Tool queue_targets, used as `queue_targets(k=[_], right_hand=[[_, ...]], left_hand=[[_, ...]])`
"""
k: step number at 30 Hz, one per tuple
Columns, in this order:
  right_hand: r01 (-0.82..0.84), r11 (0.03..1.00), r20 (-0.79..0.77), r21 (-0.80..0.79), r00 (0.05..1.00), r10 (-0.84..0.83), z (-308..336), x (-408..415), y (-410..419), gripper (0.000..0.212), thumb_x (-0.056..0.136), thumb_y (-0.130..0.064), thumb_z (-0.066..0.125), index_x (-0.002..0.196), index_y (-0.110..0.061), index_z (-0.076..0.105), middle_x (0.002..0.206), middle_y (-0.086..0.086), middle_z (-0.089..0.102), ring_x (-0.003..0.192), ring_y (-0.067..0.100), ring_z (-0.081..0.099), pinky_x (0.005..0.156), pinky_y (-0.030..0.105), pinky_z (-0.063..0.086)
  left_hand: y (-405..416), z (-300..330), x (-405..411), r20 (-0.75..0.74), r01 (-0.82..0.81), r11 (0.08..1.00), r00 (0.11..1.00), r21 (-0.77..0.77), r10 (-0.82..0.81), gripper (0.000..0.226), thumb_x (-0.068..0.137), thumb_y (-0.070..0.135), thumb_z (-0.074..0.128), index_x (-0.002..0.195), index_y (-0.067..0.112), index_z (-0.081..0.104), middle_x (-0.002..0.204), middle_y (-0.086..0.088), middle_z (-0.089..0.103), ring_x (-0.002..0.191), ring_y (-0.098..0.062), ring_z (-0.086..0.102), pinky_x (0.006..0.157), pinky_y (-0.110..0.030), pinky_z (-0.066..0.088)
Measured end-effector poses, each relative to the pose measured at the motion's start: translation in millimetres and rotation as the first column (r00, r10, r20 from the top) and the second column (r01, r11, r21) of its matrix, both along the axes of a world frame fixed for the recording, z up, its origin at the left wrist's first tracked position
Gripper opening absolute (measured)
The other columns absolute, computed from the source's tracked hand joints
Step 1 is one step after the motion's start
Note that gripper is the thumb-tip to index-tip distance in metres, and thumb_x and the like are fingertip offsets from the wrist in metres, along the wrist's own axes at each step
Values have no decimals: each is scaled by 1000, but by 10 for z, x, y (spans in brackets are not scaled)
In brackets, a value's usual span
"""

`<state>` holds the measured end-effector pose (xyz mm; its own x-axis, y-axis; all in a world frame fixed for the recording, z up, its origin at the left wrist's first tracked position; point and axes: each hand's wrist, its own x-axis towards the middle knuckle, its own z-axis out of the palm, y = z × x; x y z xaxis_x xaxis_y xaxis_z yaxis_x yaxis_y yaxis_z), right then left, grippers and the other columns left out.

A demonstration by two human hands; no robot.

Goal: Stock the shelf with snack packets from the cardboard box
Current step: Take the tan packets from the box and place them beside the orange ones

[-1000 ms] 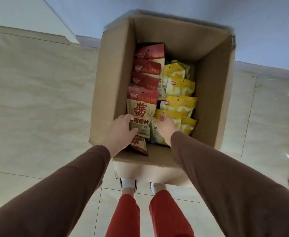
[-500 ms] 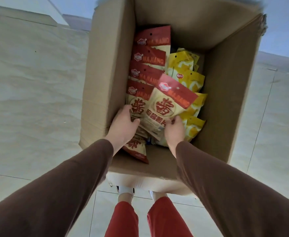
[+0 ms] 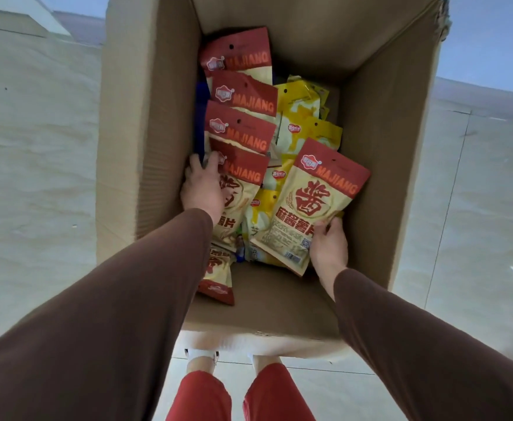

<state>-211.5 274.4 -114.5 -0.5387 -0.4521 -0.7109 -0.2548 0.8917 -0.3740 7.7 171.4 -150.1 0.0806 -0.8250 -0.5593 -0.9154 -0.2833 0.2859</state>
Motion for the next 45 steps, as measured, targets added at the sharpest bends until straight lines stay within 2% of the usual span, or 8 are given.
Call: queue_targets(k=[6, 10, 15, 19, 22, 31, 39, 45], right_hand=[[88, 996, 226, -1, 970, -86, -121, -2, 85, 42, 92, -45, 69, 123, -28, 44, 116, -12, 59, 101, 12, 59, 91, 38, 52], [161, 985, 284, 58, 943, -171, -192, 54, 118, 51, 87, -27, 80, 120, -24, 42, 117, -8, 59, 105, 16, 59, 91, 40, 53], [280, 959, 295, 48, 913, -281, -34, 135, 136, 13, 95, -18, 70, 101, -25, 60, 103, -5, 70, 99, 21, 69, 88, 42, 58], [349, 937, 421, 15, 848, -322, 426, 136, 73, 13, 97, -19, 67, 90, -29, 70, 102, -4, 76, 99, 20, 72, 93, 44, 58], [414, 910, 504, -14, 789, -352, 1051, 22, -23, 5, 98, -23, 67, 99, -27, 70, 101, -3, 77, 89, 17, 74, 73, 34, 62], [600, 774, 734, -201, 616, -286, 3727, -906, 88, 36, 105, -19, 52, 140, -11, 54, 133, 12, 68, 122, 31, 64, 107, 53, 48], [852, 311, 852, -421, 489, -188, 6320, -1855, 1244, 57, 104, -46, 46, 149, -12, 47, 147, 14, 56, 135, 30, 54, 110, 47, 47], [816, 137, 792, -562, 578, -196, 7606, -2485, 2151, 71, 85, -25, 79, 146, -10, 46, 140, 21, 60, 95, 30, 73, 69, 40, 61]], left_hand=[[137, -104, 65, -102, -371, 858, 897, 355, 429, 108, 79, 64, 72, 155, 22, 8, 145, -11, 50, 124, -34, 57, 102, -48, 48], [260, -97, 47, -83, -482, 746, 813, 460, 576, 124, 74, 52, 84, 157, 13, 1, 148, -11, 48, 134, -34, 50, 109, -49, 43], [420, 31, 64, -176, -457, 731, 775, 506, 607, 53, 79, 21, 85, 126, 15, 62, 121, -3, 69, 111, -26, 66, 86, -42, 58], [376, 603, 9, -345, -464, 741, 678, 484, 650, 34, 80, 23, 84, 111, 19, 71, 102, 6, 74, 97, -19, 72, 71, -33, 60], [249, 1294, -78, -439, -455, 765, 633, 456, 638, 31, 83, 20, 82, 111, 19, 68, 102, 7, 73, 95, -12, 69, 66, -26, 55], [-123, 4215, -855, -651, -205, 914, 648, 350, 395, 19, 87, 16, 76, 103, 24, 68, 106, 1, 76, 96, -24, 70, 85, -42, 59], [296, 6943, -2247, -844, 281, 956, 530, 80, -85, 28, 89, 19, 72, 116, 22, 66, 107, 5, 77, 103, -23, 72, 89, -42, 57], [1101, 8176, -3612, -896, 463, 884, 362, -66, -257, 28, 89, 20, 71, 117, 18, 68, 104, 0, 77, 96, -25, 72, 84, -40, 57]])
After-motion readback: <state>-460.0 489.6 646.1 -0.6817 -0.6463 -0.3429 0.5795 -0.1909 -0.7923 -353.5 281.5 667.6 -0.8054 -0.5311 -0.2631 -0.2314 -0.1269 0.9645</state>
